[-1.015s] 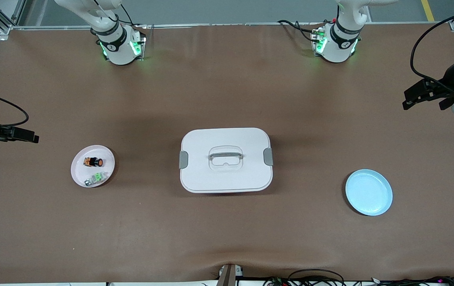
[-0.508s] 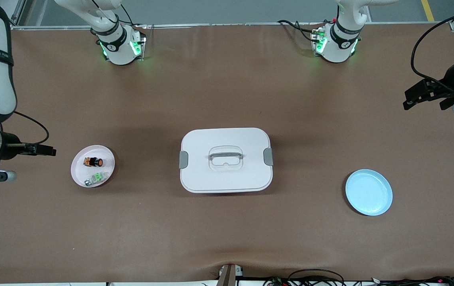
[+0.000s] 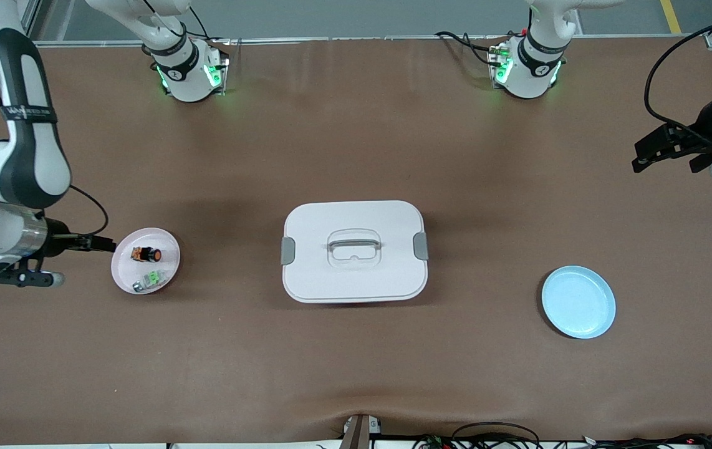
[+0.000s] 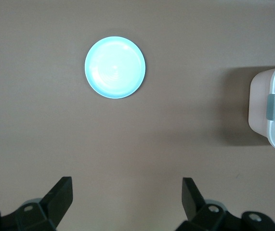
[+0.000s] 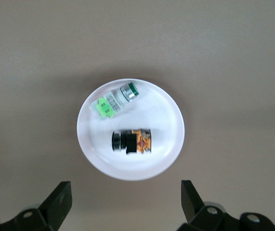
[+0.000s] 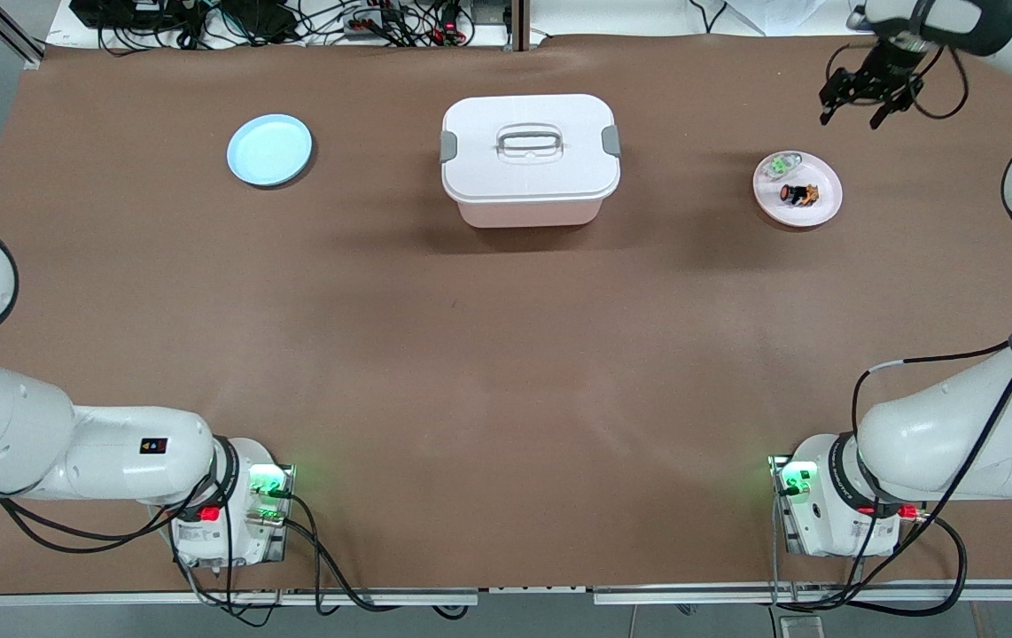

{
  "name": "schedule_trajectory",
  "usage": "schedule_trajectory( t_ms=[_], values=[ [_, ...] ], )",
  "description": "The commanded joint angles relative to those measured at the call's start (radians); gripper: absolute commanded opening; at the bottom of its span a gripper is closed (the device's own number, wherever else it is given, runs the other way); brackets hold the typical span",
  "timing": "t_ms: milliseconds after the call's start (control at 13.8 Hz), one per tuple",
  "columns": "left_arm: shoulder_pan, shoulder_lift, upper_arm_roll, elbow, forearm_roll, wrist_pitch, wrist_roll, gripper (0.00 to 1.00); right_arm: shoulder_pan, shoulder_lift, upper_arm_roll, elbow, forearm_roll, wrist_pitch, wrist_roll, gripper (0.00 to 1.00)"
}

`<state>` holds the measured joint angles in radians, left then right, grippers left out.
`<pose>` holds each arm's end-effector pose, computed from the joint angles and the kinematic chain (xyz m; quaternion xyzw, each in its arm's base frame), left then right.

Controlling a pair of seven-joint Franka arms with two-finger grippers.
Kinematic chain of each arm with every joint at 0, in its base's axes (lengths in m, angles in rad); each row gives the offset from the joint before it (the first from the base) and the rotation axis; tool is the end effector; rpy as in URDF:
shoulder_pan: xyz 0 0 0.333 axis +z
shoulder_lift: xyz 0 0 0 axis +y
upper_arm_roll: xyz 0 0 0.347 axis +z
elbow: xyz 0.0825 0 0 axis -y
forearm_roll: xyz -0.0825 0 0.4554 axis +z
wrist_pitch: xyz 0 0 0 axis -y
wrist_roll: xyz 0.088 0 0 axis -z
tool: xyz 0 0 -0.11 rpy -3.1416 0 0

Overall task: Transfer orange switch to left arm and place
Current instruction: 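Move the right gripper over the white plate toward the black switch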

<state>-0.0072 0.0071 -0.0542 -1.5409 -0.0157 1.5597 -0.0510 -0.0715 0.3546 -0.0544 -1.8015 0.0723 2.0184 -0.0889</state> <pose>0.6264 -0.0401 0.6633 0.9999 -0.0053 0.0054 0.0084 0.6905 -0.0807 0.3263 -0.9968 0.0352 0.0656 0.0291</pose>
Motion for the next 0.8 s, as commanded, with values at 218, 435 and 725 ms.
schedule_trajectory(
  t_ms=[218, 435, 725],
  values=[
    [0.004, 0.005, -0.007, 0.024, 0.019, -0.021, 0.003, 1.0, 0.012, -0.01, 0.008, -0.205, 0.026, 0.265, -0.045, 1.0],
    [0.003, 0.005, -0.007, 0.022, 0.017, -0.021, 0.003, 1.0, 0.025, 0.033, 0.007, -0.219, 0.026, 0.324, -0.045, 1.0],
    [0.001, 0.005, -0.007, 0.022, 0.016, -0.021, 0.003, 1.0, 0.027, 0.09, 0.008, -0.219, 0.026, 0.37, -0.045, 1.0]
  ],
)
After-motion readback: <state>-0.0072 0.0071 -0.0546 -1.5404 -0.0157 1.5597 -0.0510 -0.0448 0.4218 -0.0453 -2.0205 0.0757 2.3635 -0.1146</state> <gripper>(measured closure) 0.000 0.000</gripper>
